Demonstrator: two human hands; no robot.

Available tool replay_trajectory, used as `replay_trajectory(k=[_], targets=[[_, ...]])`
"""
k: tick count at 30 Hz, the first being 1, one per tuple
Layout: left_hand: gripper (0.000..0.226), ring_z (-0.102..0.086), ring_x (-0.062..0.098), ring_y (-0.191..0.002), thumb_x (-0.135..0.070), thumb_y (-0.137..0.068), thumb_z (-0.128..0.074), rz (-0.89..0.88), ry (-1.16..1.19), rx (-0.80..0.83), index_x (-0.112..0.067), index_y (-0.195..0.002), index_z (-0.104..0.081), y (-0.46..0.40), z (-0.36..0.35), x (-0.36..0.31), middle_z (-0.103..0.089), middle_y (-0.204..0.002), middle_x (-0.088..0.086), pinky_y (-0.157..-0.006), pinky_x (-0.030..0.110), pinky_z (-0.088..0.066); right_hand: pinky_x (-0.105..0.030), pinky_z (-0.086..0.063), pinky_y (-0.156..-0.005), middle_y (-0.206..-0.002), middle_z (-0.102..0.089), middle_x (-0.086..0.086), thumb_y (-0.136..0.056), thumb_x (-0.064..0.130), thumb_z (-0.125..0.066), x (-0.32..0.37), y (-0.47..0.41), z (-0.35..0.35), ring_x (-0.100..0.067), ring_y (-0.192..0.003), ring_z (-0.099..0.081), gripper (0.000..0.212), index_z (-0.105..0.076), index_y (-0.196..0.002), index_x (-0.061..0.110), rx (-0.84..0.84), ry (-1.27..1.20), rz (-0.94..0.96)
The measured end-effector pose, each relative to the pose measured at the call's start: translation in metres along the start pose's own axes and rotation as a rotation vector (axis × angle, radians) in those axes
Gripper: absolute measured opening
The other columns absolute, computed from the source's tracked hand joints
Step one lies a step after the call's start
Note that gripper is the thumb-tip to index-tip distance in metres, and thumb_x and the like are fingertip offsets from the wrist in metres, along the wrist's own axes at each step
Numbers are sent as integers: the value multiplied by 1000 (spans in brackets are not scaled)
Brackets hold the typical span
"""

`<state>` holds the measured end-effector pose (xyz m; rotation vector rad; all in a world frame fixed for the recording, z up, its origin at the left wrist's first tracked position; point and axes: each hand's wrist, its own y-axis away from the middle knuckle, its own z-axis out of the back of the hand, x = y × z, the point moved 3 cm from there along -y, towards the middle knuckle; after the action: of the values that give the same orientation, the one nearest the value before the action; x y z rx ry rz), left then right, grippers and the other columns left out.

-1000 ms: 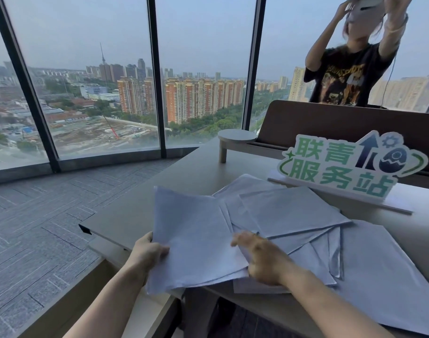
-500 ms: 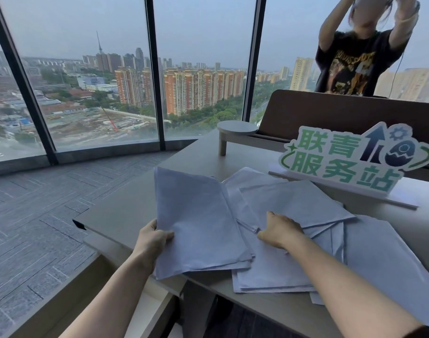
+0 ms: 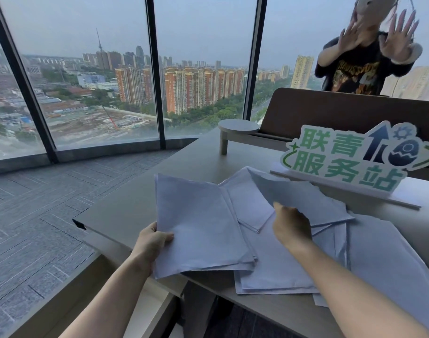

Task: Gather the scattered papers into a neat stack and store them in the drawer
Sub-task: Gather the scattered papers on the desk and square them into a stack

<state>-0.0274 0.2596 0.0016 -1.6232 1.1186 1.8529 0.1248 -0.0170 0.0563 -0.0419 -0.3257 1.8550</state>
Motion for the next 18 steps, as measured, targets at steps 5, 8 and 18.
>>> replay_trajectory(k=[5,8,18], targets=[[32,-66,30,-73,15,-80,-48,28,48,41,-6,-94,-67,2,0,-3,-73,-82,11,-65,32,-51,-34,-41,-63,-93,-68,-23,-84,-8,-42,20,10,16,-42,-89,-65,38,-58,-117,5,-157,-157,171],[33,-66,33,-81,14,-82,-47,46,55,67,-6,-100,-66,3,1,-5,-72,-92,14,-69,34,-51,-35,-49,-66,-101,-72,-17,-87,-6,-42,37,21,18,-39,-91,-67,47,-59,-127,11,-200,-210,328],[27,-66,29,-80,-21,-100,-44,108,125,-52,-7,-99,-67,3,21,1,-75,-73,7,-69,34,-51,-30,-58,-84,-121,-69,5,-81,1,-47,57,59,-21,-16,-106,-68,52,-66,-124,22,-96,-313,758]])
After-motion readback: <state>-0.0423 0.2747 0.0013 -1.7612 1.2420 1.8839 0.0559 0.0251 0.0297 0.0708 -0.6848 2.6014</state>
